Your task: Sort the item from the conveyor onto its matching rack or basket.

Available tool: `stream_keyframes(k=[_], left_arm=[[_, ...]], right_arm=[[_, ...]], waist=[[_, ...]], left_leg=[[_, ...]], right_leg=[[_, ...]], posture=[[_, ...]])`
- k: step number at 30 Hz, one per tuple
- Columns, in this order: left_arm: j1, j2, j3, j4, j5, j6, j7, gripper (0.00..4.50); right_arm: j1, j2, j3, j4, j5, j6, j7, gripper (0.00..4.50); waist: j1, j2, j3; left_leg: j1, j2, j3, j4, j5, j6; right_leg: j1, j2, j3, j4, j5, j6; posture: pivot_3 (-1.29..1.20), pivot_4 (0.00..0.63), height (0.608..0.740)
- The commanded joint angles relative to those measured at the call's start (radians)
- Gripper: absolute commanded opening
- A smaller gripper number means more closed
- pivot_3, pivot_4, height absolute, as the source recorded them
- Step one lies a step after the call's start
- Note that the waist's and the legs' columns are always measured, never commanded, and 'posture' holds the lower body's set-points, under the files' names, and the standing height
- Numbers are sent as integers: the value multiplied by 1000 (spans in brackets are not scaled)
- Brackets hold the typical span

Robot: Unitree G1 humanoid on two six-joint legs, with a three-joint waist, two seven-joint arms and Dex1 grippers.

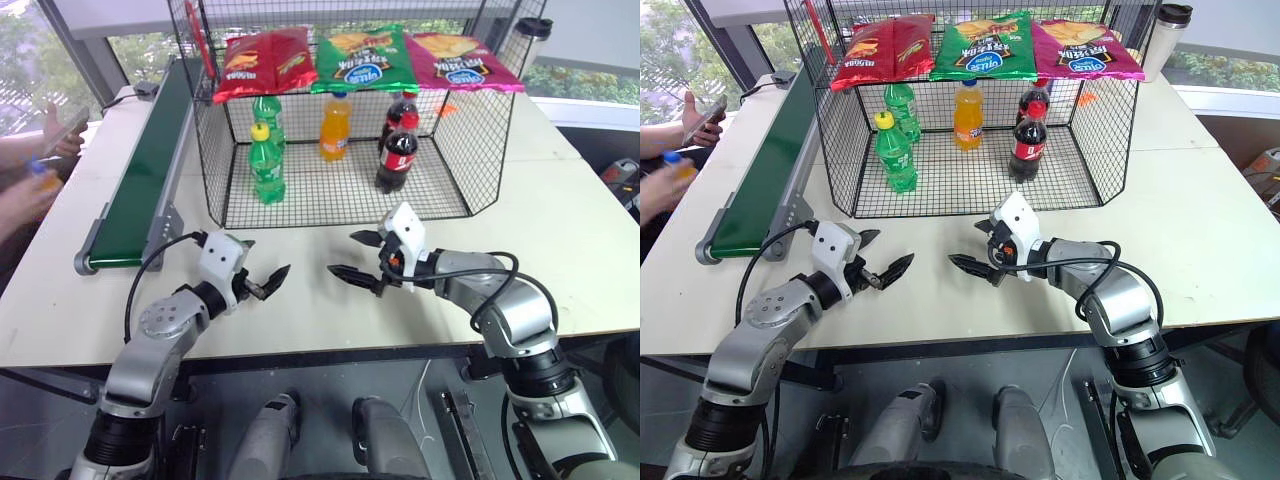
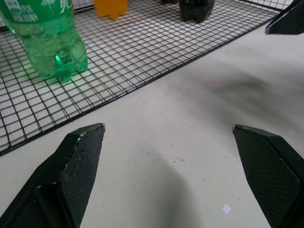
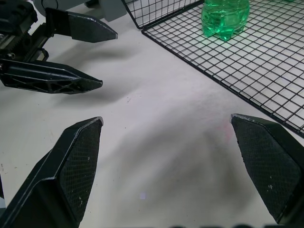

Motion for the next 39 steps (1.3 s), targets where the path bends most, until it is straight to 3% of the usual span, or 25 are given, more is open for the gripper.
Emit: stream_keyframes(k=[1,39], left_arm=[[-6,-3,12,-31,-1,-35,-3,4500],[-13,-9,8,-27,21,-10,5,4500]], right_arm=[[-17,-3,-10,-41,13,-5,4,4449],[-22,-4,-6,-46,11,-24,18,4449]], waist=[[0,0,0],[0,0,0]], left_leg=[[0,0,0,0,0,0],[0,0,0,0,0,0]], right_leg=[[0,0,0,0,0,0],[0,0,0,0,0,0]], posture=[[0,150,739],[0,150,739]])
